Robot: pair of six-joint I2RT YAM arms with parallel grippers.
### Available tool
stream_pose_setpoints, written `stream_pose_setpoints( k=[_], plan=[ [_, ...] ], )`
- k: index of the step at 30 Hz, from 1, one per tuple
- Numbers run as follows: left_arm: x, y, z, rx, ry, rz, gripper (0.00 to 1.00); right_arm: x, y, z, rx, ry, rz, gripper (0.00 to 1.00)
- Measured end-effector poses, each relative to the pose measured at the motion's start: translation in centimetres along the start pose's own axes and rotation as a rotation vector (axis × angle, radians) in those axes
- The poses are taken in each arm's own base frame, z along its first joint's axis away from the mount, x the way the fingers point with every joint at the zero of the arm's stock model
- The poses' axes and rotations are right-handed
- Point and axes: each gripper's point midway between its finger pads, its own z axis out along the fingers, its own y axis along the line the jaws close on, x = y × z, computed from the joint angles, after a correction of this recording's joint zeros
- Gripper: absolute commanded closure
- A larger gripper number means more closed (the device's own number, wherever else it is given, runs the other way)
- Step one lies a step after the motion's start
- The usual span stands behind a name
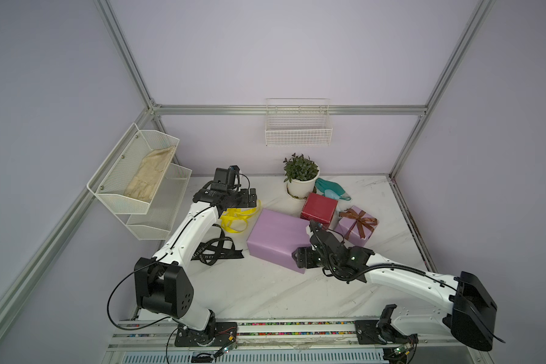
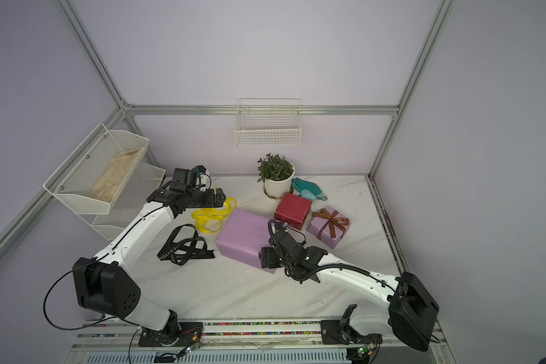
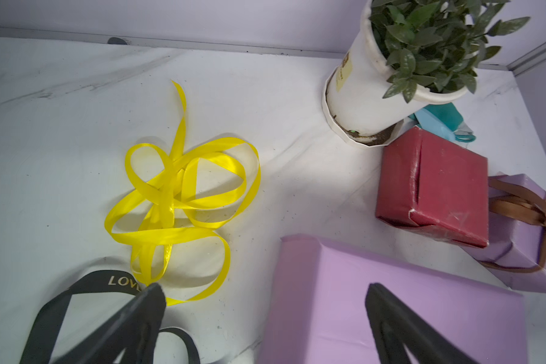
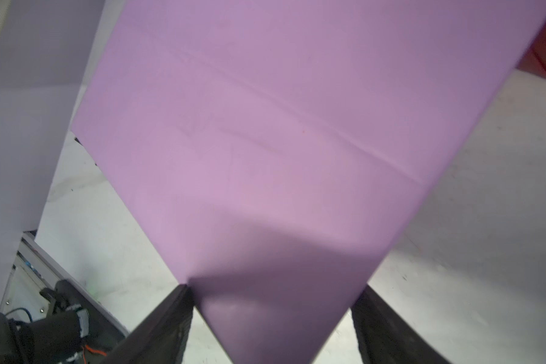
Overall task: Untie the ribbon bows on the gift boxes
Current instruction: Move the gift box to the center of the board.
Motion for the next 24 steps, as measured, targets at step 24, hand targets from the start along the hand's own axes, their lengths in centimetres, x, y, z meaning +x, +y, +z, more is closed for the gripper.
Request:
stream_pose_setpoints(
  k=[24],
  plan=[
    [10.3, -11.6, -5.2, 0.467, 0.03, -0.084, 0.0, -21.7, -7.7, -5.2, 0.12, -0.444, -0.004, 0.16]
  ],
)
